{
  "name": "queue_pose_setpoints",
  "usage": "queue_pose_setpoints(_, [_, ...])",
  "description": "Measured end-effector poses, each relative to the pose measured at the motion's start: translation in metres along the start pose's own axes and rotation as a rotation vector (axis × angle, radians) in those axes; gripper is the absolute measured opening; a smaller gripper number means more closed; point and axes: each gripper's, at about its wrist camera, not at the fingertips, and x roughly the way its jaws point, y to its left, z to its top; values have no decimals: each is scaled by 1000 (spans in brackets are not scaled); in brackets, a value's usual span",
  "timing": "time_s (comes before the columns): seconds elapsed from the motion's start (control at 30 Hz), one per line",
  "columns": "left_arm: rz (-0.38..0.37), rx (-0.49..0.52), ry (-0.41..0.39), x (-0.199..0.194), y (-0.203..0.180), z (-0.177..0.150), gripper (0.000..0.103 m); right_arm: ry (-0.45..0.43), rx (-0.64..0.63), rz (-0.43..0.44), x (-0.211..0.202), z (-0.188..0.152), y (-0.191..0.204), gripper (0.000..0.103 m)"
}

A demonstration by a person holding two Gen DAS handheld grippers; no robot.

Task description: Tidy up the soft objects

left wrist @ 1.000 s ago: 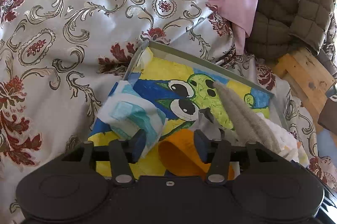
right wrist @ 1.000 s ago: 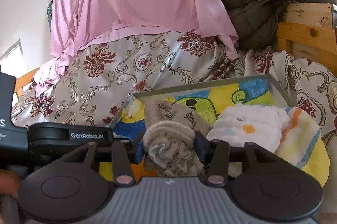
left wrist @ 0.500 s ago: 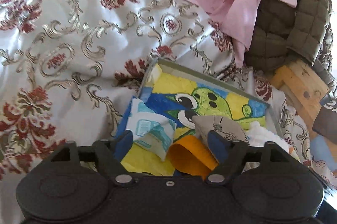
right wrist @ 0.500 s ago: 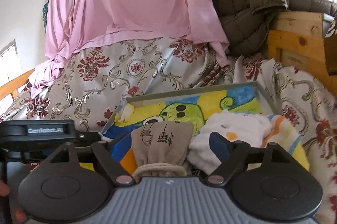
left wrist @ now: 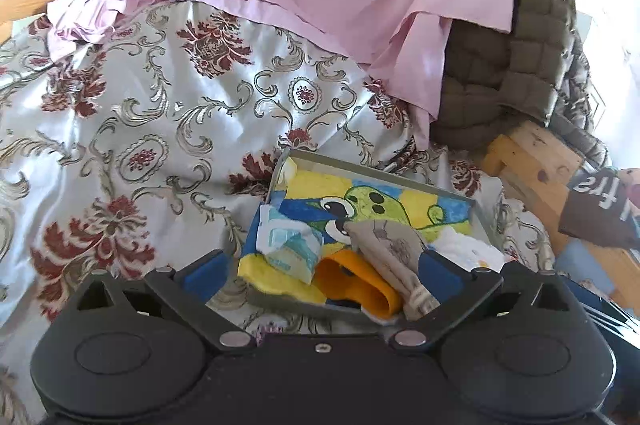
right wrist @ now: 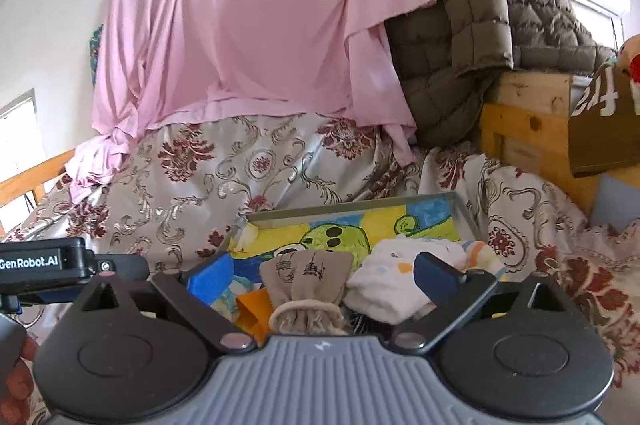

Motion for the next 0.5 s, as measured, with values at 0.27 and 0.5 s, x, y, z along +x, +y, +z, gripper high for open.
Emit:
queue_pose_setpoints(0.27, [19,28,-30,-48,9,-33,102,-45,-4,-7,-48,-17,5,103])
queue_pose_setpoints(0.5, [37,75,-57,-81,12,-55,102,-72,-38,-15,-85,-37,16,103])
